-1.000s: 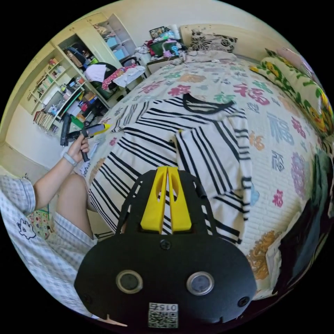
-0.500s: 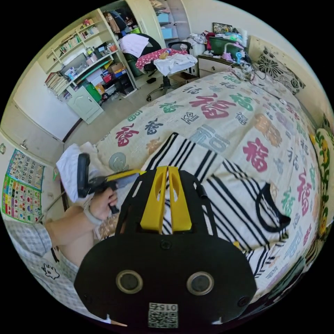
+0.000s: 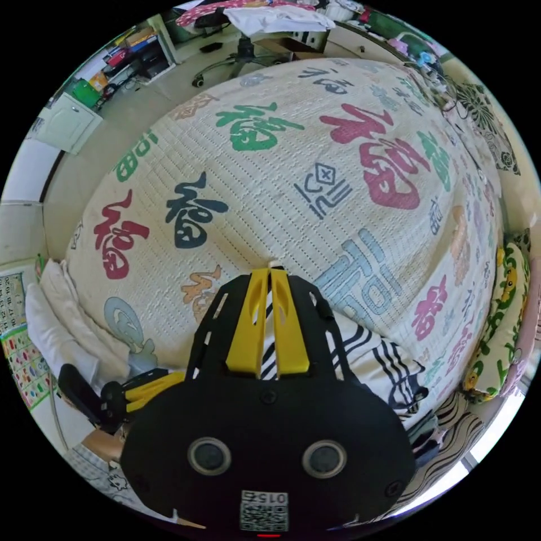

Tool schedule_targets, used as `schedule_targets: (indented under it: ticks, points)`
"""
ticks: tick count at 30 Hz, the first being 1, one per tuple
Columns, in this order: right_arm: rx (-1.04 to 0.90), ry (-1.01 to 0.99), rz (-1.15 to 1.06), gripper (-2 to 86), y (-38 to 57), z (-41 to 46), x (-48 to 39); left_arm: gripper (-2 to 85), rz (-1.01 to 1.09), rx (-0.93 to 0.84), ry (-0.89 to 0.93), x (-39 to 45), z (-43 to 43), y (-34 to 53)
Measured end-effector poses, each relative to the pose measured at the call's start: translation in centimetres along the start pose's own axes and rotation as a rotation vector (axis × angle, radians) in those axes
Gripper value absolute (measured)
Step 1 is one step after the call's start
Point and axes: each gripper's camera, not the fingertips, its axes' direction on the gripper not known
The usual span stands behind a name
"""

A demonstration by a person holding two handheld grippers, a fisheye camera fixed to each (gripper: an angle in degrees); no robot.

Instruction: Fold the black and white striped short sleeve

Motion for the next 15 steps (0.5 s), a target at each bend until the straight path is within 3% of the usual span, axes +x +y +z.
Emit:
schedule_targets:
  ticks: [5, 11, 15]
  points:
    - [0.183, -0.173, 0.03, -0.9, 3.7, -4.1, 5.2, -0.7, 0.138, 0.061, -0.03, 4.0, -1.8, 3.9]
    - [0.416, -0.401, 0.17, -0.9, 16.6, -7.3, 17.1, -0.6, 0.578, 0.057, -0.099, 14.5, -0.9, 13.2]
    - [0.515, -0.446, 0.275, -0.9, 27.3, -5.3, 23.5, -0.5, 0.82, -0.054, -0.119, 20.0, 3.4, 22.3]
